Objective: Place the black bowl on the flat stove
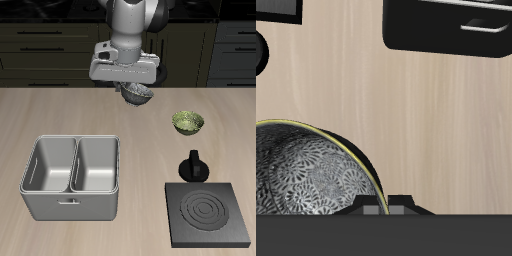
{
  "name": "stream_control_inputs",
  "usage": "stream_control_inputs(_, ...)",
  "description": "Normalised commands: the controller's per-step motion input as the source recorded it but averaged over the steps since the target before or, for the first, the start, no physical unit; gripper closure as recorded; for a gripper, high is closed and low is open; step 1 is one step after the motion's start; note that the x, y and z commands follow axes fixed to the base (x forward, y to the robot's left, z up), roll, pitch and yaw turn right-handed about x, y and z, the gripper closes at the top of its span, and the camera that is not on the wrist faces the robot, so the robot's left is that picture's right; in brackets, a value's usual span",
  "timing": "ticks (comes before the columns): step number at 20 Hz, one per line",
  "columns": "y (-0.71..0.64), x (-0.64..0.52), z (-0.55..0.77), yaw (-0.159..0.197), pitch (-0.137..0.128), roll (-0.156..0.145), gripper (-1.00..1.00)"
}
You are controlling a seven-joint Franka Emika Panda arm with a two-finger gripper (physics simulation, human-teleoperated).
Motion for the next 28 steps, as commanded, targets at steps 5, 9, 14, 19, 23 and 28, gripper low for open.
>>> stream_control_inputs(5, 0.16, 0.36, 0.15, 0.002, 0.003, 0.046, 1.00)
stream_control_inputs(9, 0.15, 0.24, 0.20, 0.020, -0.032, 0.031, 1.00)
stream_control_inputs(14, 0.07, 0.30, 0.12, 0.005, 0.000, 0.013, 1.00)
stream_control_inputs(19, 0.07, 0.37, 0.14, 0.024, 0.002, 0.009, 1.00)
stream_control_inputs(23, 0.07, 0.28, 0.12, 0.004, 0.004, 0.017, 1.00)
stream_control_inputs(28, 0.07, 0.38, 0.14, 0.026, 0.001, 0.001, 1.00)
